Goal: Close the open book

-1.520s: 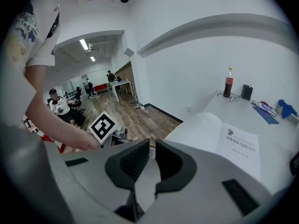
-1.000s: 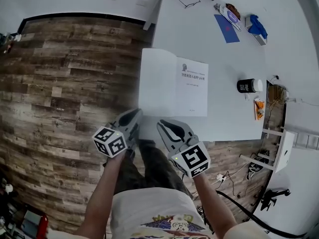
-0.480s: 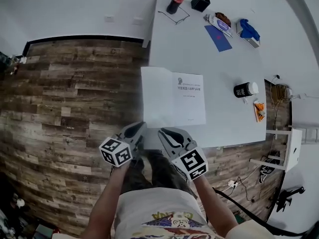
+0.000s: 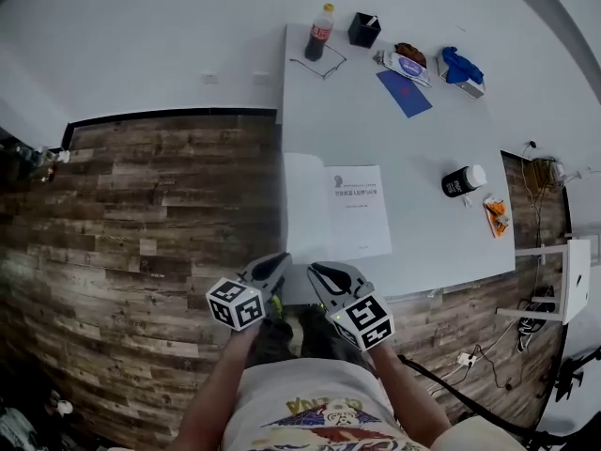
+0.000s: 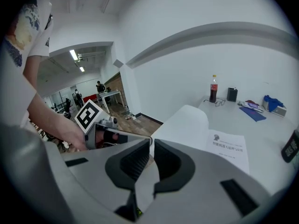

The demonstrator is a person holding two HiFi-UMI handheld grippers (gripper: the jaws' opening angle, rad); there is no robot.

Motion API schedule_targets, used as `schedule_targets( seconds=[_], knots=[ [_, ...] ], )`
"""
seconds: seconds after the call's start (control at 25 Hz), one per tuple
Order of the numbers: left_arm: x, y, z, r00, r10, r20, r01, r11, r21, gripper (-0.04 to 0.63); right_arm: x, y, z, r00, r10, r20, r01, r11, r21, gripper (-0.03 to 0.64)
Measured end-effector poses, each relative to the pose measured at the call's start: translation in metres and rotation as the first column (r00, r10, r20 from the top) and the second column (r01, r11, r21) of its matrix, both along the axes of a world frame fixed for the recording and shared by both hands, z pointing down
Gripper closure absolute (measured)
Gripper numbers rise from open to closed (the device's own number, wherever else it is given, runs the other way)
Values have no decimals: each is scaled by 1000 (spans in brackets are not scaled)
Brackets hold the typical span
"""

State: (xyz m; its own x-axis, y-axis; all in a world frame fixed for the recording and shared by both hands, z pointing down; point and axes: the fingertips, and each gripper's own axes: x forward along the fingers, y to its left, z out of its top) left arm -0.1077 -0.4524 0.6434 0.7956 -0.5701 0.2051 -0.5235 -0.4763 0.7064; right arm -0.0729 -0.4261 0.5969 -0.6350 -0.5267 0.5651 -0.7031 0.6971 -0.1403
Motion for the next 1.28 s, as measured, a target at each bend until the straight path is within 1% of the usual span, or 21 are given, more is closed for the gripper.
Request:
schedule_targets(
  seconds=[0.36,0.48,0.68,1.04,1.28],
  knots=[
    [33,-2,-23,996,71,60,-72,997,21,581,43,-7,-12,998,39,41,-39,999,7,595],
    [45,-4,-30,993,79,82,-82,996,30,581,56,-9,-15,998,35,52,-36,999,4,595],
    [76,3,-42,989,111,101,-116,992,39,581,79,-6,-23,997,15,71,-15,1000,11,595],
    [135,7,-54,986,119,120,-125,991,43,581,129,2,-25,995,-14,97,13,1000,6,595],
    [166,2,-52,980,123,159,-134,989,58,581,164,-4,-19,994,-41,102,39,999,20,595]
  ],
)
